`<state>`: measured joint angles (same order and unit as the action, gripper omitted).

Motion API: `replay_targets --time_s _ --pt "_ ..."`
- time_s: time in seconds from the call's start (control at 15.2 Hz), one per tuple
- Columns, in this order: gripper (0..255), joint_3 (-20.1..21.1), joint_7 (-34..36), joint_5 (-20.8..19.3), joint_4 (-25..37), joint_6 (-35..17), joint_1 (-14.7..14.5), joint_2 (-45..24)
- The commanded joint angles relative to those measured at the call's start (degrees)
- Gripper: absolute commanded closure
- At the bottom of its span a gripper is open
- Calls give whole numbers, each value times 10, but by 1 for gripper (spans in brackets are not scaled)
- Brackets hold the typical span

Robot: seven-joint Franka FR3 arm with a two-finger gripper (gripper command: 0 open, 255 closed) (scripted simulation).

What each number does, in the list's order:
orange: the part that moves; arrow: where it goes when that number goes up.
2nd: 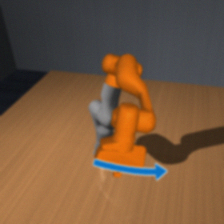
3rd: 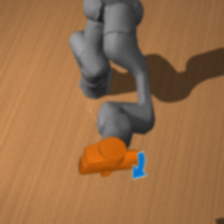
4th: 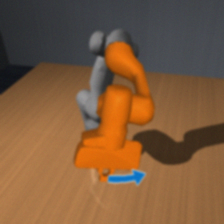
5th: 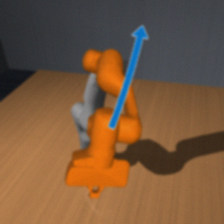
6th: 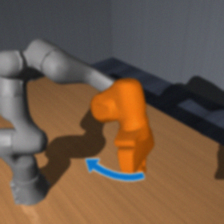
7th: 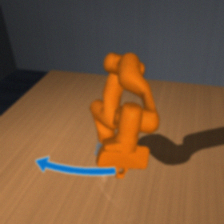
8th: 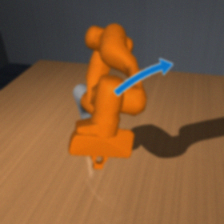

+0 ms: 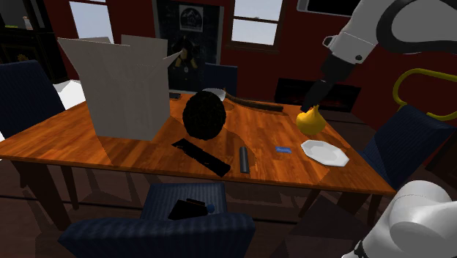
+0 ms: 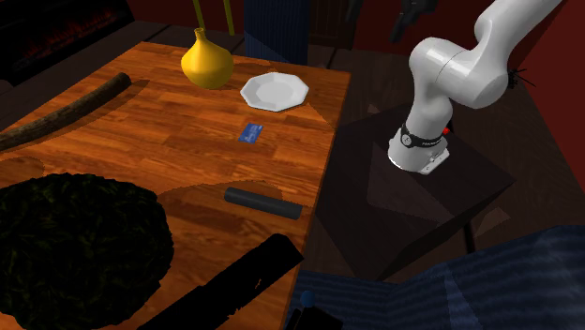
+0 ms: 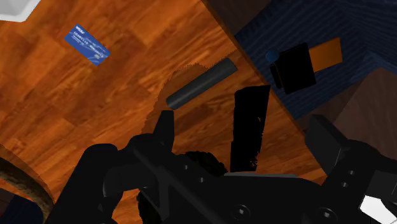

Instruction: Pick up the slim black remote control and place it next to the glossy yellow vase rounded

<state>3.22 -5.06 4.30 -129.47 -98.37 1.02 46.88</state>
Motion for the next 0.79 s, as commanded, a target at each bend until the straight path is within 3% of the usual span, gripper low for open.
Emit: replay_targets --time_s 0.0,0.73 --pt "0 0 0 0 0 0 0 0" --pt "0 112 213 -3 -72 -193 67 -132"
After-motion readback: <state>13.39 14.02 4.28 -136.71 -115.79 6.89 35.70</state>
